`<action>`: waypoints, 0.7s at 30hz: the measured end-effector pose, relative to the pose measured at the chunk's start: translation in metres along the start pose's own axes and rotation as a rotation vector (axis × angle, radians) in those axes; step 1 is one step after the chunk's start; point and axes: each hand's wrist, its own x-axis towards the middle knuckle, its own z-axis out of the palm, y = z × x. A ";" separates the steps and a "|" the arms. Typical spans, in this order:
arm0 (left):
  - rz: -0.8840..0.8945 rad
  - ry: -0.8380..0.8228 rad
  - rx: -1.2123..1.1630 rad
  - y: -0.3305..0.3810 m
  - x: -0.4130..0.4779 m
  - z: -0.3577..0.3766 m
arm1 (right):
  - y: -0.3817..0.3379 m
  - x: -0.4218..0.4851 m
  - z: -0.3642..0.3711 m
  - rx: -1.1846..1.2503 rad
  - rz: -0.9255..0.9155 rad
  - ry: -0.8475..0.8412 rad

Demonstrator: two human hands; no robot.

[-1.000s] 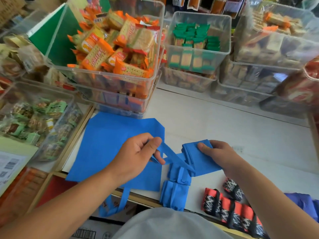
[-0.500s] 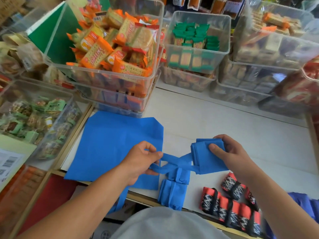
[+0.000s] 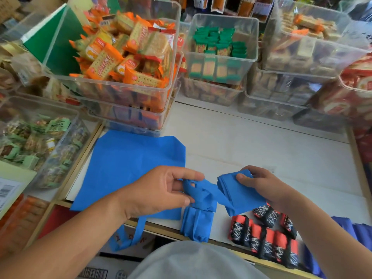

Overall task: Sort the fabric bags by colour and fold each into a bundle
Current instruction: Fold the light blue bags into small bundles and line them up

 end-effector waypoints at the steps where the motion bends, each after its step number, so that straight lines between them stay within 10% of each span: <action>1: -0.002 0.053 0.098 0.002 0.001 0.001 | -0.001 -0.002 0.000 -0.020 0.018 -0.031; 7: 0.005 -0.008 0.736 0.019 -0.003 -0.018 | -0.009 -0.003 -0.006 -0.075 0.050 -0.072; 15: -0.079 -0.185 0.096 0.033 -0.017 -0.020 | -0.017 0.005 0.003 -0.198 0.057 -0.058; 21: -0.006 -0.005 0.339 0.031 -0.015 -0.010 | -0.023 -0.003 0.004 -0.170 0.124 -0.077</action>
